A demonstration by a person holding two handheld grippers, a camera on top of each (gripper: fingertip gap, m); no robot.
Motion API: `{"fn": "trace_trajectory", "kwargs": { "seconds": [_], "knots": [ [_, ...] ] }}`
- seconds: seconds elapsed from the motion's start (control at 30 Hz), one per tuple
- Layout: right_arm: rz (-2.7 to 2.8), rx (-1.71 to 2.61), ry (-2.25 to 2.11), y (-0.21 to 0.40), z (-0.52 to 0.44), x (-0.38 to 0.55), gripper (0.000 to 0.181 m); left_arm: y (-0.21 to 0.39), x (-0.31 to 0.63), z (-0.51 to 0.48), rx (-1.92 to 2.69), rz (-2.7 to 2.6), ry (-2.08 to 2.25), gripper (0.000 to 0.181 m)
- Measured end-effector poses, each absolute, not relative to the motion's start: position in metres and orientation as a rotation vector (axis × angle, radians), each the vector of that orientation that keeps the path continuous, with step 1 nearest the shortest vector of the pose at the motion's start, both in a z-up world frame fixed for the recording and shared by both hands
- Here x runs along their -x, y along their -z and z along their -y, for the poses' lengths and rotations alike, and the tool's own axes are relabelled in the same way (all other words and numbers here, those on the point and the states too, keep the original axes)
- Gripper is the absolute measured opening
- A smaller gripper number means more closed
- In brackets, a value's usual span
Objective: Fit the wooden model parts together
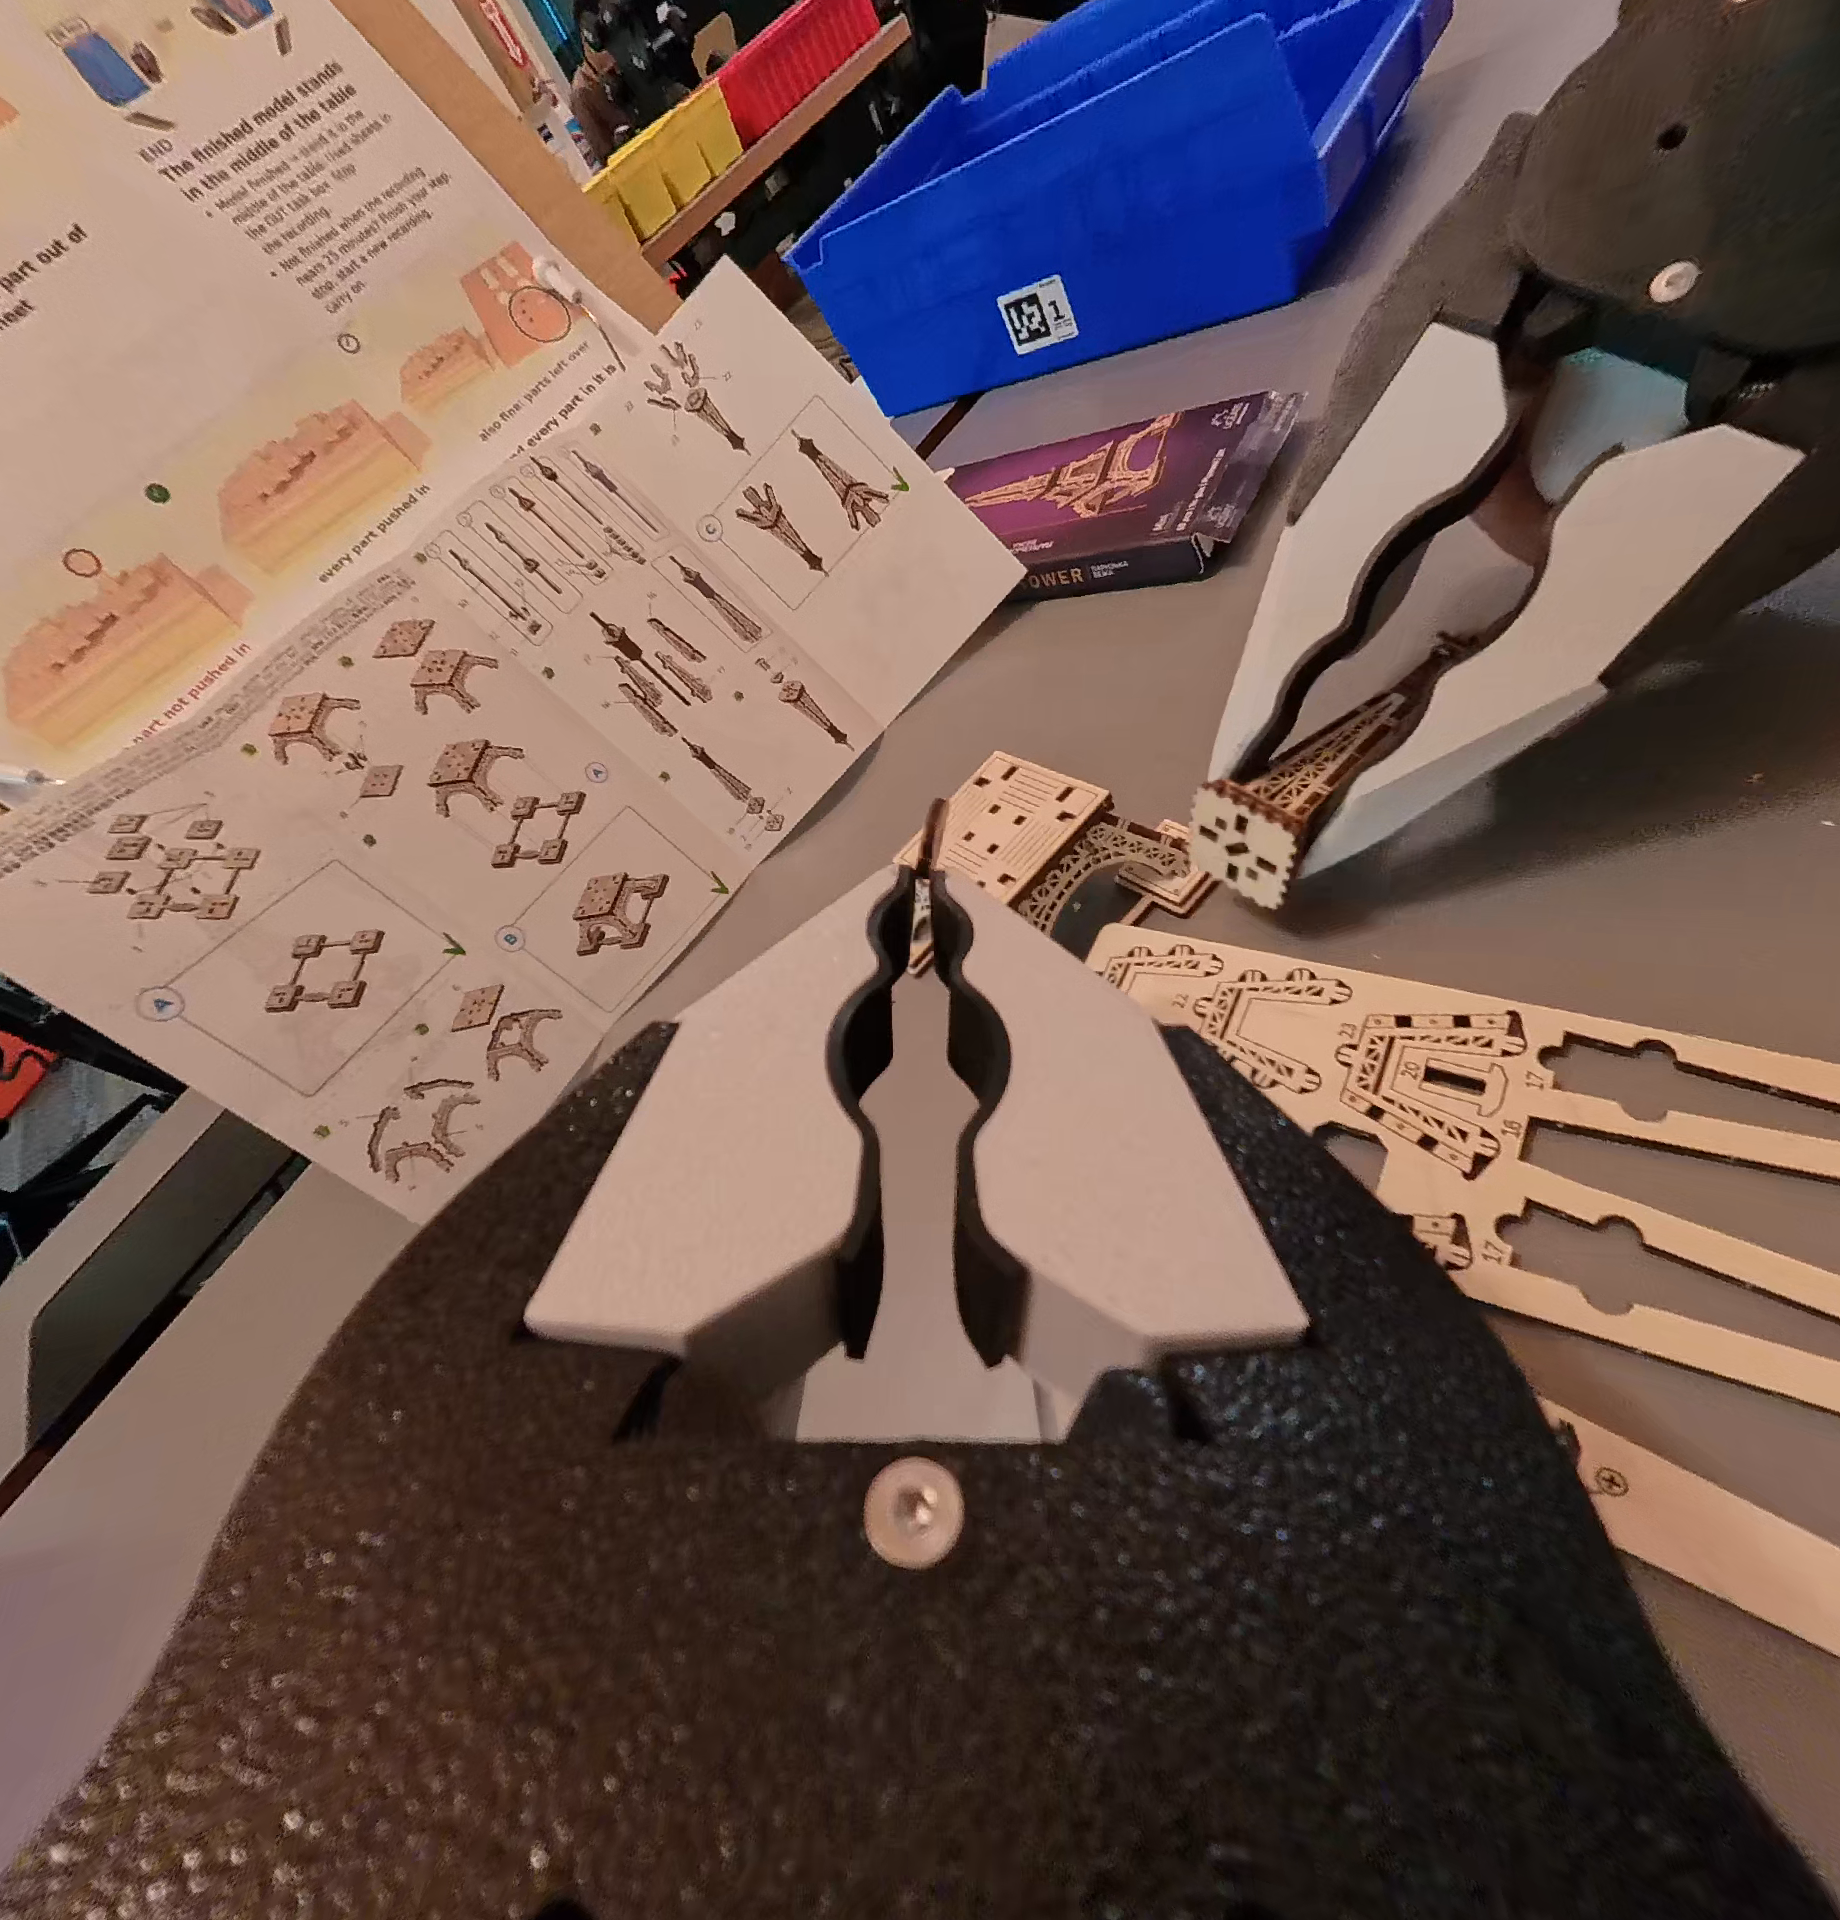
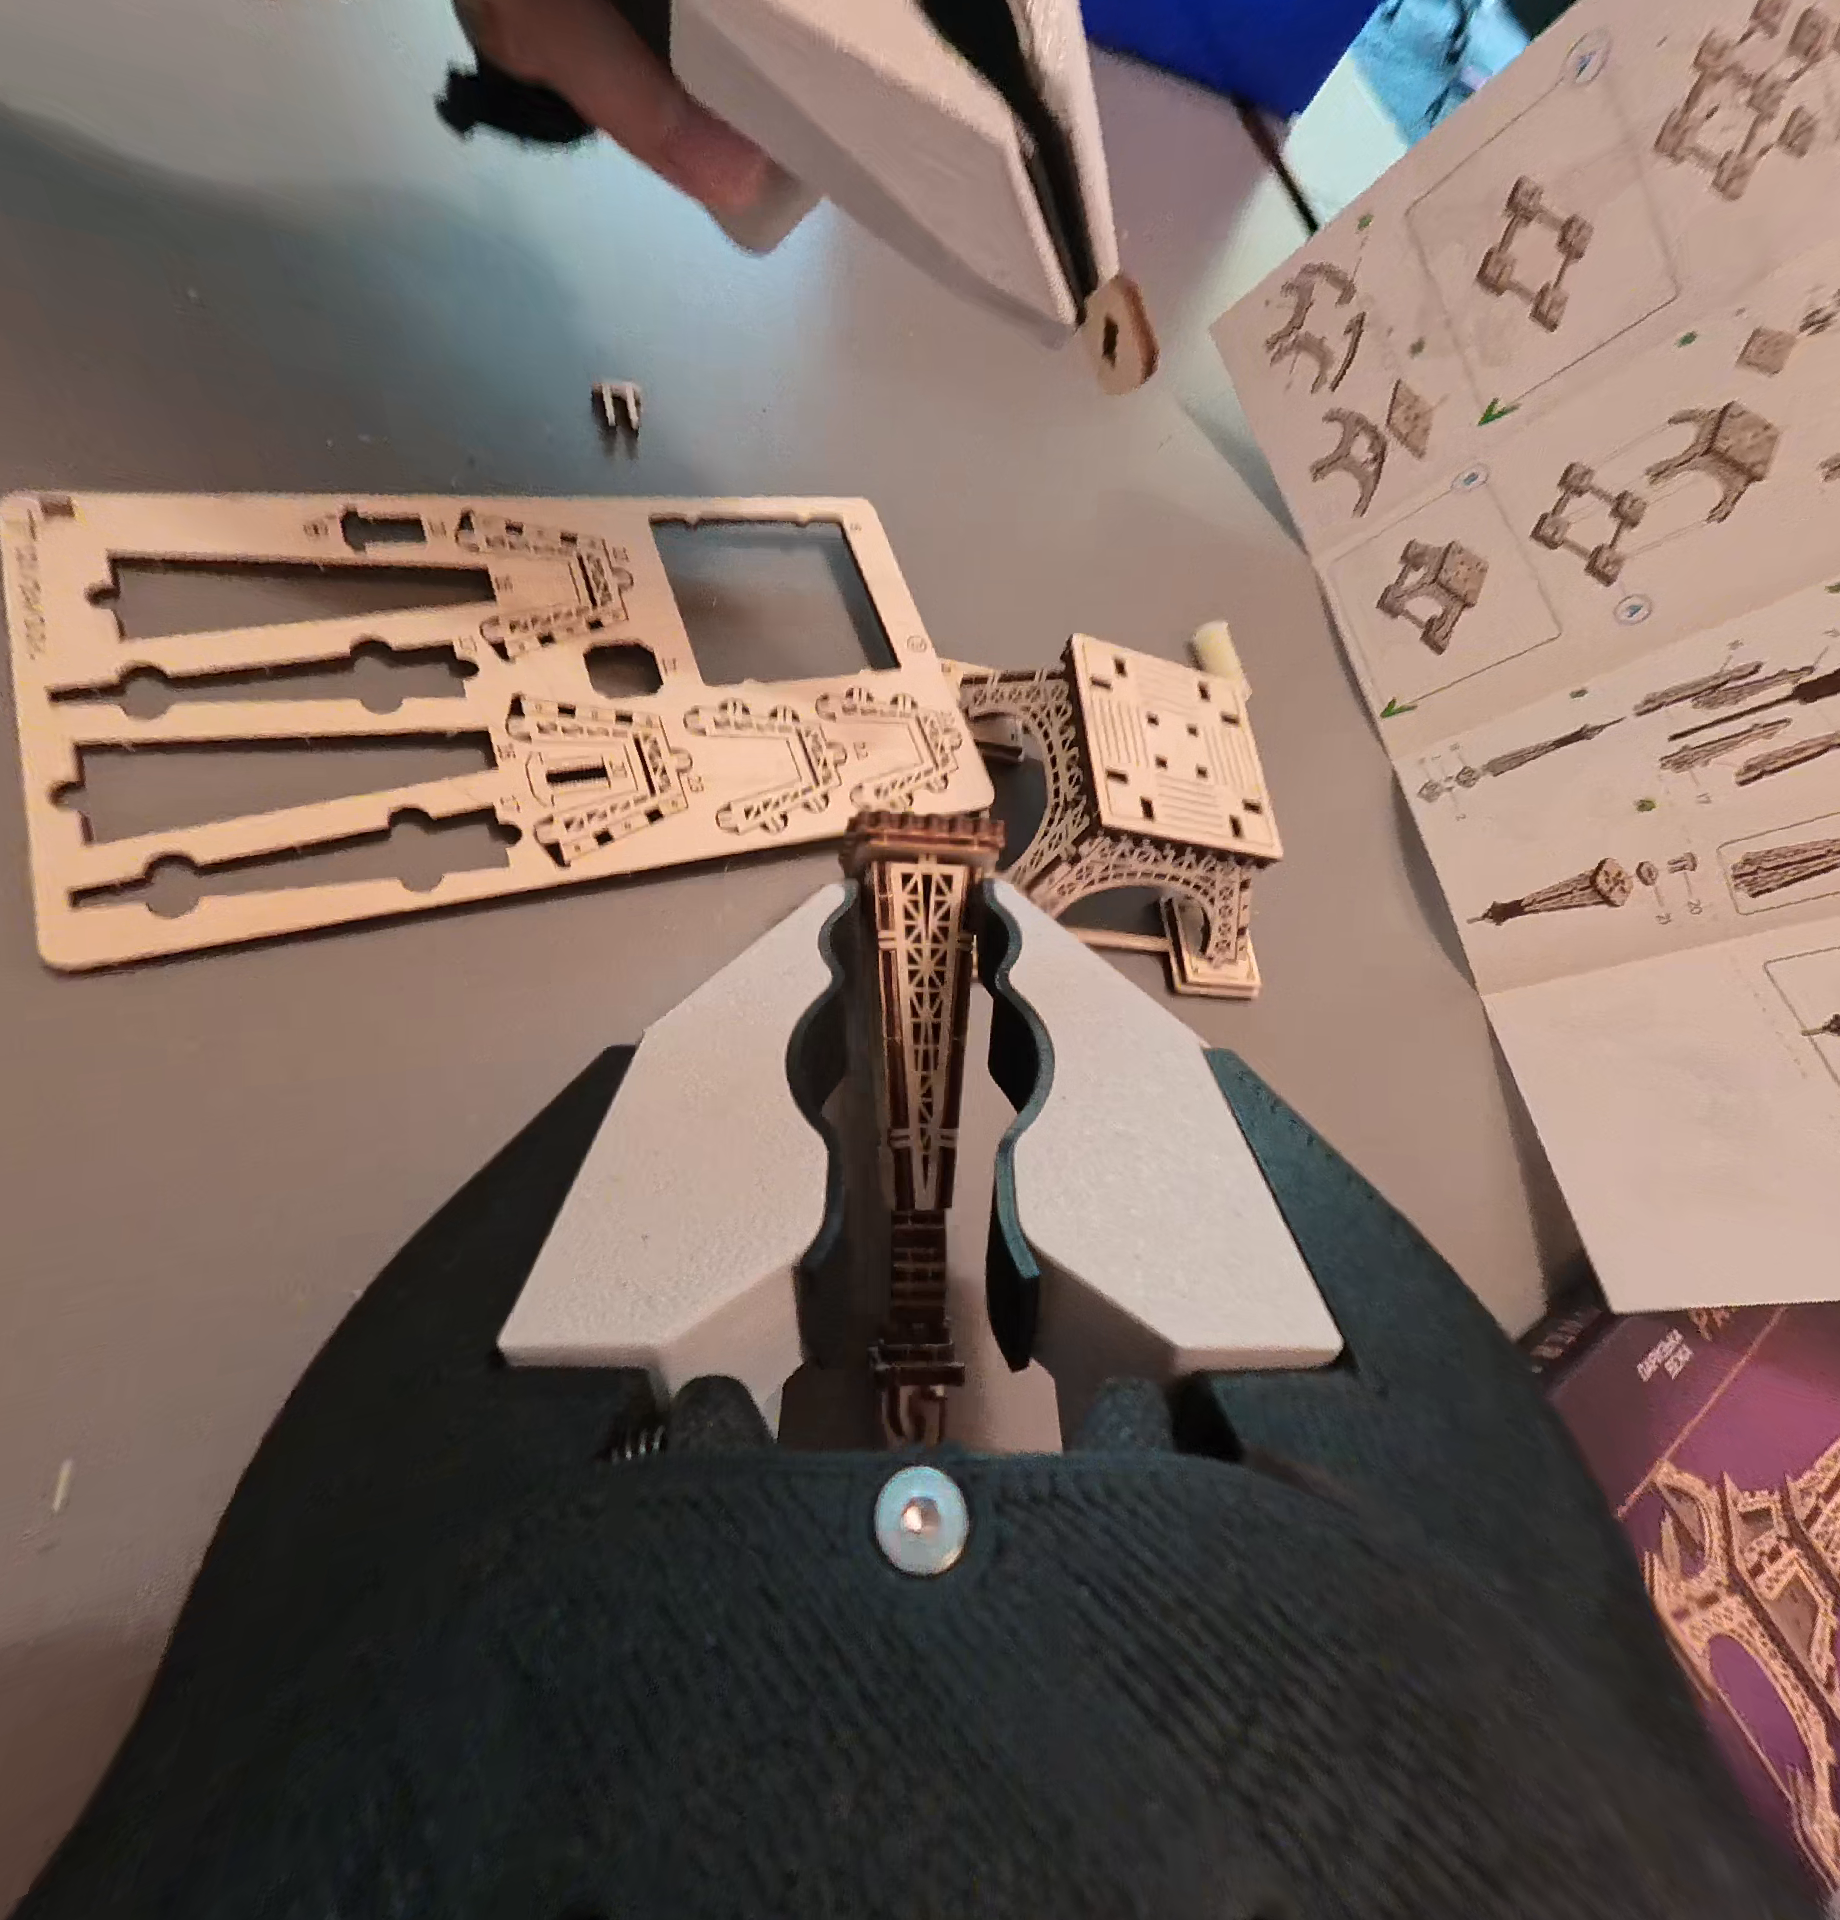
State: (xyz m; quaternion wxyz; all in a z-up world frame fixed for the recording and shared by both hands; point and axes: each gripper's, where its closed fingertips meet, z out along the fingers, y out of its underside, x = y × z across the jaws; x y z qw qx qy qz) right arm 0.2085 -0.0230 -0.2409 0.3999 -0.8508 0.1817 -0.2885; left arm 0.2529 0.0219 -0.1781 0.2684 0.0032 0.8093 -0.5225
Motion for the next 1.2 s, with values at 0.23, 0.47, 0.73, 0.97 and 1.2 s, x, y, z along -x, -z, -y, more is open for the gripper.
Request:
{"fn": "trace_trajectory", "kwargs": {
  "seconds": [0.23,0.47,0.73,0.97,1.2],
  "knots": [
    [-0.379,1.704,0.776,0.164,-0.005,-0.199,0.019,0.131,-0.239,-0.024,-0.140,-1.967,1.373,0.000],
    [-0.298,1.184,0.431,0.098,-0.010,-0.164,0.018,0.083,-0.188,-0.014,-0.507,-1.669,1.187,0.000],
    [-0.258,1.047,0.341,0.085,-0.006,-0.154,0.018,0.070,-0.169,-0.008,-0.624,-1.513,1.014,0.001],
    [-0.246,1.009,0.292,0.083,-0.004,-0.151,0.018,0.072,-0.157,-0.003,-0.702,-1.490,0.975,0.001],
    [-0.219,1.035,0.321,0.086,-0.007,-0.150,0.018,0.075,-0.155,-0.006,-0.770,-1.500,0.890,0.001]
  ]
}}
